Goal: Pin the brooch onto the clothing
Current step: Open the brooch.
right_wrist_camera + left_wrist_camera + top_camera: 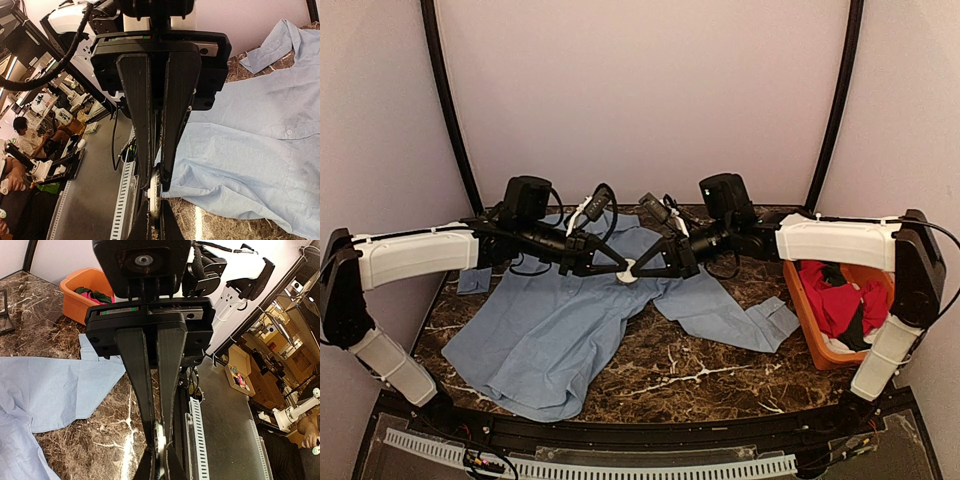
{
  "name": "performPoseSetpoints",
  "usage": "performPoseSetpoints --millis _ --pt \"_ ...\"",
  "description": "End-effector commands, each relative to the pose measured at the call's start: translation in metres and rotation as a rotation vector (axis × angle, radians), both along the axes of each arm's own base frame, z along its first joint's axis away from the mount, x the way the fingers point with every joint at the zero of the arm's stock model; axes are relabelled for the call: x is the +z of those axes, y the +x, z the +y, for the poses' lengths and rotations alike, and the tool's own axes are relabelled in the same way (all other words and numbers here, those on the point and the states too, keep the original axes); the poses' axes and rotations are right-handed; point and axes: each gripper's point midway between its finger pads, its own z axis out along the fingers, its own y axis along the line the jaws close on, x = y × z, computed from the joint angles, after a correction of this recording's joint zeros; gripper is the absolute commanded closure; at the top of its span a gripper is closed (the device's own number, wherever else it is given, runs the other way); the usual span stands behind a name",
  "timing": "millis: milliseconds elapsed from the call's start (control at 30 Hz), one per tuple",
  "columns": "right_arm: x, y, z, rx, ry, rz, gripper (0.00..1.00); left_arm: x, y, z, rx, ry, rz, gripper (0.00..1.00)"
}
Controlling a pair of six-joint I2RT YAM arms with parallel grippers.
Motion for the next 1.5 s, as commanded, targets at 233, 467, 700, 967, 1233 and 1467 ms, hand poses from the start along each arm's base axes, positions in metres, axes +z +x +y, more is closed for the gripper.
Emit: performPoseSetpoints --millis 233,467,700,967,1233,1467 --pt "0.019 0.010 0.017 -0.013 0.054 0.159 1.00 0.012 -0.014 0.000 0.008 0.004 -0.140 0.99" --pt "0.020 0.015 0.020 -0.041 0.052 0.202 1.00 0.016 -0.013 0.000 0.034 -0.006 -0.163 0.99" --pt "0.015 0.022 0.025 -0.066 0.059 0.257 1.00 0.019 -0.018 -0.001 0.027 -0.030 -0.168 0.87" --pt "0.022 0.024 0.029 -0.049 0.093 0.291 1.00 0.028 -0.019 0.003 0.079 -0.061 -0.233 0.79" --pt "0.001 0.032 0.025 -0.135 0.006 0.212 1.00 0.056 -0.013 0.017 0.144 -0.139 -0.258 0.56" --pt "-0.018 0.035 0.015 -0.200 -0.064 0.147 1.00 0.071 0.006 0.042 0.253 -0.180 -0.260 0.49"
